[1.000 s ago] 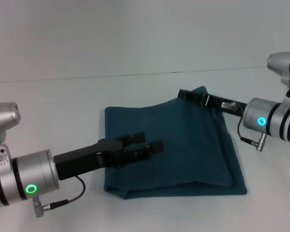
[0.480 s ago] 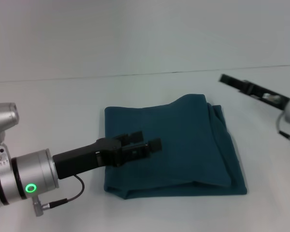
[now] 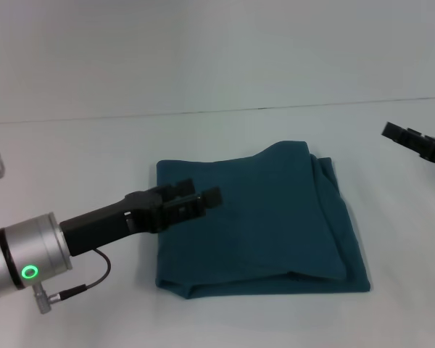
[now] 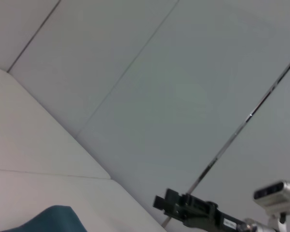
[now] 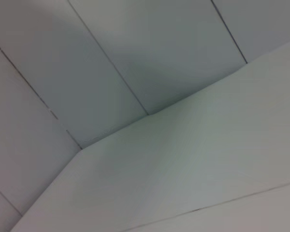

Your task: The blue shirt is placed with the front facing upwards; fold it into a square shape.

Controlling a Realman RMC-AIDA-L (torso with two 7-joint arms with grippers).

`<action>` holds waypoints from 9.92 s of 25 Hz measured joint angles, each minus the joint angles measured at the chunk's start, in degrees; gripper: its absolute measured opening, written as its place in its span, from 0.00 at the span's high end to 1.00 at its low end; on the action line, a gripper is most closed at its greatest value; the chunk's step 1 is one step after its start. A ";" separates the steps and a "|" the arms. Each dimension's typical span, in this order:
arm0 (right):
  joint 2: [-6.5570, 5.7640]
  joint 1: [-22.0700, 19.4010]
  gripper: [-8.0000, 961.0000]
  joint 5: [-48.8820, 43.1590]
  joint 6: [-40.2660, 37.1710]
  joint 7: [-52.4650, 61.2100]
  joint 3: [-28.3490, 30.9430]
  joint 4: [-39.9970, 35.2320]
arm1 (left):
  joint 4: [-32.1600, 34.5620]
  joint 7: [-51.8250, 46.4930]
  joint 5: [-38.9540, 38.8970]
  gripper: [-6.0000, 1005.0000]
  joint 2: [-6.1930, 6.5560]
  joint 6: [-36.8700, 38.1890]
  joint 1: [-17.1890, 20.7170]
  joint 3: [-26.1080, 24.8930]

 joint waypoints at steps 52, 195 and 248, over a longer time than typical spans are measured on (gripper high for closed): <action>-7.47 2.19 0.27 -12.57 -12.63 18.13 -3.31 -3.90 | 0.76 -21.77 28.09 0.04 1.36 -8.59 -3.58 -6.75; -0.72 -1.03 0.13 -4.11 -10.81 -3.06 -8.50 -3.43 | 3.58 2.57 14.97 0.15 -0.20 9.39 0.82 -26.97; 2.29 -0.36 0.04 -11.33 -23.53 -12.15 -12.86 -3.81 | -1.16 16.68 18.02 0.13 -0.61 14.29 1.91 -16.57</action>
